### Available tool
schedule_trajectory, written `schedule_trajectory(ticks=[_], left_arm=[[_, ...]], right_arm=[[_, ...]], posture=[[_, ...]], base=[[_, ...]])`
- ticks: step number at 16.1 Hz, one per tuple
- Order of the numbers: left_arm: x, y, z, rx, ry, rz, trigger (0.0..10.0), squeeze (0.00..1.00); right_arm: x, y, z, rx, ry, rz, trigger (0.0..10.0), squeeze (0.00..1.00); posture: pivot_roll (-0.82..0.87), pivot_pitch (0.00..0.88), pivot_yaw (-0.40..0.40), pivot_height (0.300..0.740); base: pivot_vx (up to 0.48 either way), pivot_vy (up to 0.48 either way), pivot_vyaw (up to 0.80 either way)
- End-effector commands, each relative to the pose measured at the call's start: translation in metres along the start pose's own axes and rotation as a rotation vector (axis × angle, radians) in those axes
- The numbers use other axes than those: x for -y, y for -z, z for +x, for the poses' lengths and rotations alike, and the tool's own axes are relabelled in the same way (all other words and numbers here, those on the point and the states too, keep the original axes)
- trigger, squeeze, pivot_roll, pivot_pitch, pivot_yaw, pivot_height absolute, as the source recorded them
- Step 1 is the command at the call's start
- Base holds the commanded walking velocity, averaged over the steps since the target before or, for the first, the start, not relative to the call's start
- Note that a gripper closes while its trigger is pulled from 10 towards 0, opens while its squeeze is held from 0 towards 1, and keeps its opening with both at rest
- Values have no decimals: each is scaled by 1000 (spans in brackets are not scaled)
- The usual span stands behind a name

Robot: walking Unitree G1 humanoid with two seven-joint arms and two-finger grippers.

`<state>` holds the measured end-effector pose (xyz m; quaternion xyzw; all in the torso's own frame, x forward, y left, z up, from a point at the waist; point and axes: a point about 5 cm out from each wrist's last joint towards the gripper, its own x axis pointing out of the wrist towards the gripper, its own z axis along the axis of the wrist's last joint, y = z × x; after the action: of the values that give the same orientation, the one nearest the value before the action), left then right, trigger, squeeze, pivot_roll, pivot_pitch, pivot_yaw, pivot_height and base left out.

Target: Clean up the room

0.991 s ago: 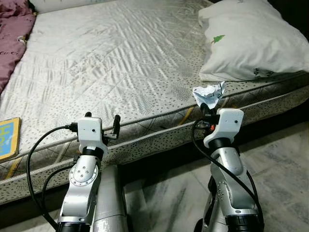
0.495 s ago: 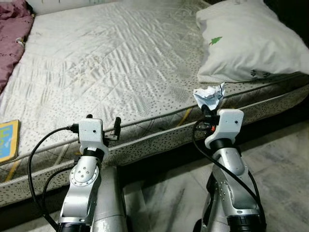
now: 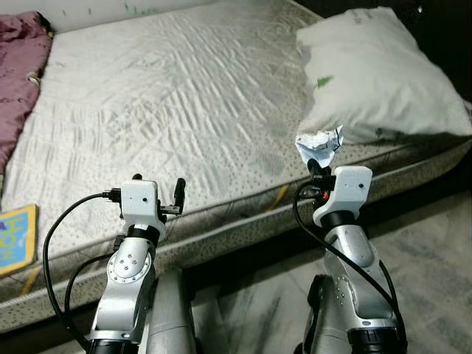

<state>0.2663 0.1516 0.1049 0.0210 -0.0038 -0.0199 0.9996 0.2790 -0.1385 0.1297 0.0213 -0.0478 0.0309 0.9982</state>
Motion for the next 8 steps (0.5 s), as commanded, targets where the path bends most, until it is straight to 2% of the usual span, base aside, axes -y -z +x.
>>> schedule_trajectory(ticks=[1,3,8], left_arm=[[-2,-1,1,-1,2,9,10000,0],[-2,-1,2,1,2,10,10000,0],[-2,-2,3,7,1,13,10000,0]], right_arm=[[-3,-6,2,20,-12,1,10000,0],[-1,-6,2,21,-9,1,10000,0],[-3,0,0,-2,-4,-12,10000,0]], posture=[[-4,0,65,594],[-4,0,66,619],[-2,0,65,629]], base=[[0,0,0],[0,0,0],[0,0,0]])
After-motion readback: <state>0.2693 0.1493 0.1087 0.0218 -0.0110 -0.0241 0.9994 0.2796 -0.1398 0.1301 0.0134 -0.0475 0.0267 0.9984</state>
